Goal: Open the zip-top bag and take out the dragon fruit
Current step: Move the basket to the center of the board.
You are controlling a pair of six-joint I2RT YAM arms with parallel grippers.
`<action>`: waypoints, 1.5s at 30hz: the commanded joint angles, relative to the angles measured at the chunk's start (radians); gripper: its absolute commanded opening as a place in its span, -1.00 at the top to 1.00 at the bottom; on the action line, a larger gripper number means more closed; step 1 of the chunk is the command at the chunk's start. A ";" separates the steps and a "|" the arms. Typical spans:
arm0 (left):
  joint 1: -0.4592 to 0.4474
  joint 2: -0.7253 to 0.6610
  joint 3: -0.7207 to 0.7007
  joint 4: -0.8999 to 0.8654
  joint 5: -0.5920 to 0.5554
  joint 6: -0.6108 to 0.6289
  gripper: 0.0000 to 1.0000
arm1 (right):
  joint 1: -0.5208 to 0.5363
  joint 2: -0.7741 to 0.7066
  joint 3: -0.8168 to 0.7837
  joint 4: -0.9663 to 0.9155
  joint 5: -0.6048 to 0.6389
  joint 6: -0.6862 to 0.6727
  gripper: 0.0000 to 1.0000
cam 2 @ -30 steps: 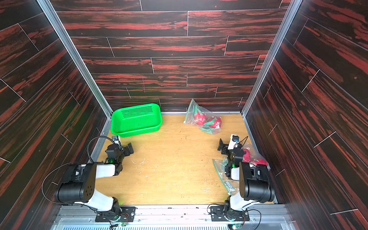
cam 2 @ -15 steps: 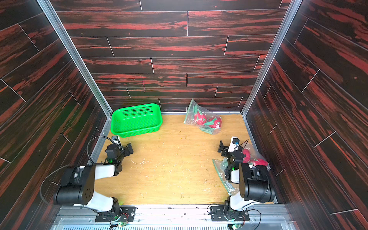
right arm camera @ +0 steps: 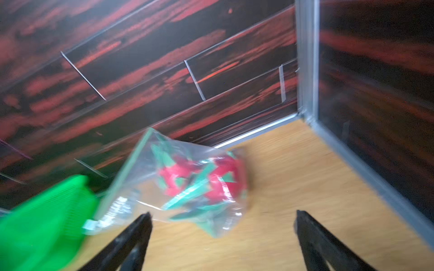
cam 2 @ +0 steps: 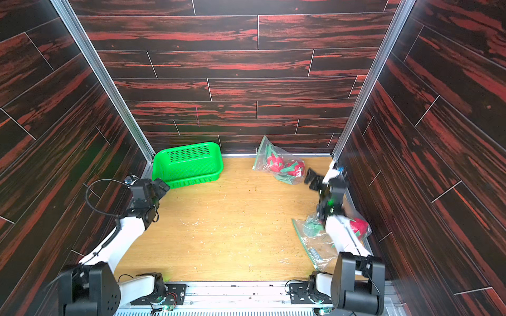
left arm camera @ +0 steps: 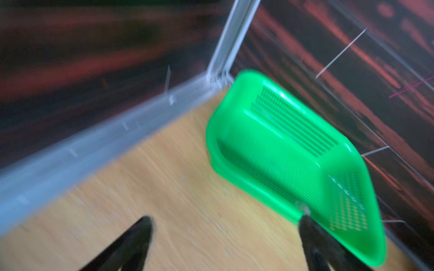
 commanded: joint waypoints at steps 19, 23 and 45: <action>-0.132 0.689 0.755 -0.438 0.022 -0.395 -0.73 | 0.029 0.009 0.205 -0.540 -0.268 0.214 -0.95; -0.139 0.768 0.849 -0.496 0.042 -0.406 -0.56 | 0.030 0.005 0.209 -0.561 -0.266 0.215 -0.96; -0.163 0.723 0.738 -0.444 0.091 -0.383 0.49 | 0.031 0.033 0.238 -0.591 -0.278 0.192 -0.96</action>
